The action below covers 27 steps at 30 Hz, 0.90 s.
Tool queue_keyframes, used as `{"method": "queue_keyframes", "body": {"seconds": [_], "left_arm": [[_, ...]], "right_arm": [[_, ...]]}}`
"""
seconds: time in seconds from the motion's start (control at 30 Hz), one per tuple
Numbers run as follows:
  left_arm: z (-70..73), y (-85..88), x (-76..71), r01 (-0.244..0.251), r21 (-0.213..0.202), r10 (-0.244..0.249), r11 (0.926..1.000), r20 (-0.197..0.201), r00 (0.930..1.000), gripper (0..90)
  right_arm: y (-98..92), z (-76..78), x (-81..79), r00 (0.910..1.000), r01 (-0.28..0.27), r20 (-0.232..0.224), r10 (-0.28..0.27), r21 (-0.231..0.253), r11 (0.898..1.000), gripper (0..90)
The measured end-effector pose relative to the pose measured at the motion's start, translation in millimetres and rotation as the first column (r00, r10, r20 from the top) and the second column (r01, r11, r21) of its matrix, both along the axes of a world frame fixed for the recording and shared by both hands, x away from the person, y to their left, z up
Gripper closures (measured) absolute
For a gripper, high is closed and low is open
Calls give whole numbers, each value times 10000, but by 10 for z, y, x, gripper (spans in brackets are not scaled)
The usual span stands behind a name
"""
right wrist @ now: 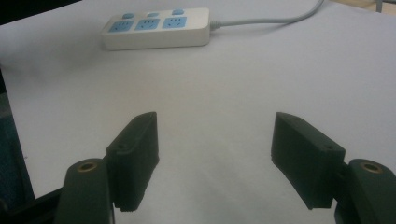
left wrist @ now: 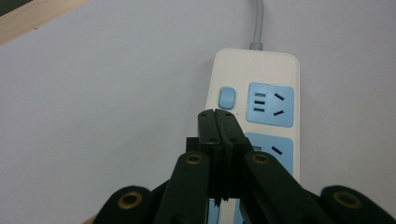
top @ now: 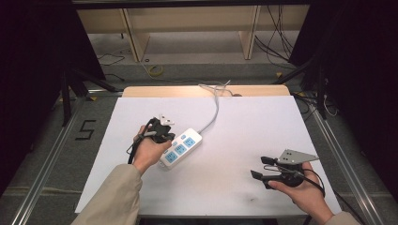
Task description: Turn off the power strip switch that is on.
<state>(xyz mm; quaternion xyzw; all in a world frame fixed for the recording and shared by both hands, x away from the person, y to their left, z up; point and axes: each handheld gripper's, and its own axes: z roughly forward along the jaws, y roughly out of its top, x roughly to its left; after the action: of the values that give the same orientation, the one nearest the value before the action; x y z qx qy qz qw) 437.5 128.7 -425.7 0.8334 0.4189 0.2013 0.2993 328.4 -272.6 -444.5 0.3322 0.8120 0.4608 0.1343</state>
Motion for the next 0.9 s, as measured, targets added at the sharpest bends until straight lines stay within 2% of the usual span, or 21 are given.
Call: {"method": "queue_keyframes", "body": {"seconds": [0.9], "left_arm": [[-114,-82,119,261,513,-228,9983,-627,9978,898]], "right_arm": [[-2,-3,-4,10000,-10,9,10,5,10000,326]]}}
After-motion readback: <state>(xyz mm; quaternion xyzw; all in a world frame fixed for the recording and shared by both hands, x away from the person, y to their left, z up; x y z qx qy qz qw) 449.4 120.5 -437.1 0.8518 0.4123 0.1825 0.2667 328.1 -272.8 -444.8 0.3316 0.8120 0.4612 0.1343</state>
